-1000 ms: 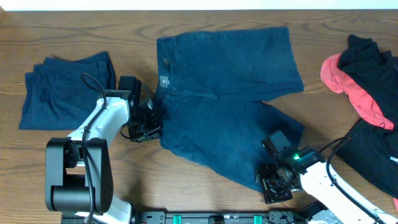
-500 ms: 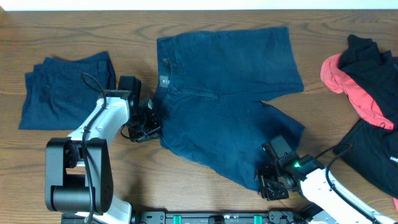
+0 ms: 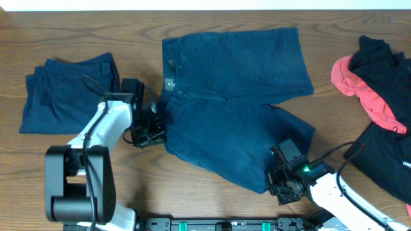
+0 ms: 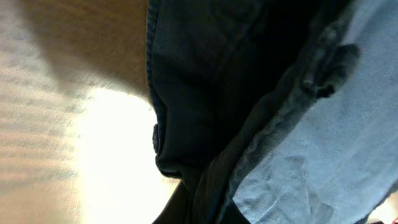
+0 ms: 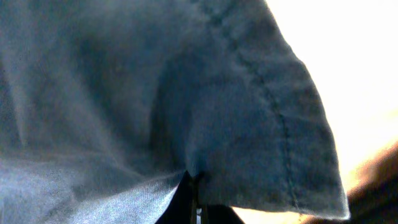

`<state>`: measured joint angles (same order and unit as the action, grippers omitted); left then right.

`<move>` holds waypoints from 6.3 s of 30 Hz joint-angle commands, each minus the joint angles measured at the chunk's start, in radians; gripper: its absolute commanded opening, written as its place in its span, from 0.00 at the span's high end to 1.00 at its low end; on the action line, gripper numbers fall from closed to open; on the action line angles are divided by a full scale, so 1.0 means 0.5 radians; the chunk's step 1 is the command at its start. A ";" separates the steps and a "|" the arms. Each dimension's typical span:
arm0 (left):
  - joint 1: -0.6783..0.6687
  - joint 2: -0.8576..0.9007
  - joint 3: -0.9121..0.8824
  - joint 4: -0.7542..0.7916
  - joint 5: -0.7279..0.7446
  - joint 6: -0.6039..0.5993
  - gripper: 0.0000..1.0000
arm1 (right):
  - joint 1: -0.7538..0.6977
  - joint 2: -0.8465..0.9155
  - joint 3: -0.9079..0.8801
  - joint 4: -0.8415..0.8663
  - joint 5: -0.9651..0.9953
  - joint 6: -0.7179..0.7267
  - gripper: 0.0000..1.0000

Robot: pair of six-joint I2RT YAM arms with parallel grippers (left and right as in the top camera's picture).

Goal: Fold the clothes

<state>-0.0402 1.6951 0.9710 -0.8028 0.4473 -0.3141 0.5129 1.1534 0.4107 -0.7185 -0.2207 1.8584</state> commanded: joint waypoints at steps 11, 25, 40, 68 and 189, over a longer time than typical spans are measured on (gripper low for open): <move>0.076 -0.501 -0.008 -0.499 0.026 0.193 0.94 | 0.008 0.023 0.739 -0.777 0.888 -0.999 0.99; 0.076 -1.196 -0.008 -1.022 0.026 0.343 0.94 | 0.000 -0.056 1.560 -1.156 1.180 -1.703 0.99; 0.076 -1.188 -0.008 0.035 -0.466 -0.131 0.94 | -0.208 0.401 1.775 -0.004 1.174 -2.749 0.98; 0.080 -0.210 -0.008 1.181 -1.092 -0.598 0.93 | -0.248 1.575 1.775 1.451 1.134 -3.098 0.99; -0.014 -0.256 0.056 0.322 -0.393 -0.040 0.46 | -0.716 1.254 1.634 0.739 0.040 -3.349 0.39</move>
<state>-0.0486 1.5597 1.0027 -0.6392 0.2379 -0.3252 0.1627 1.6917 1.1515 -0.3145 -0.0849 0.2543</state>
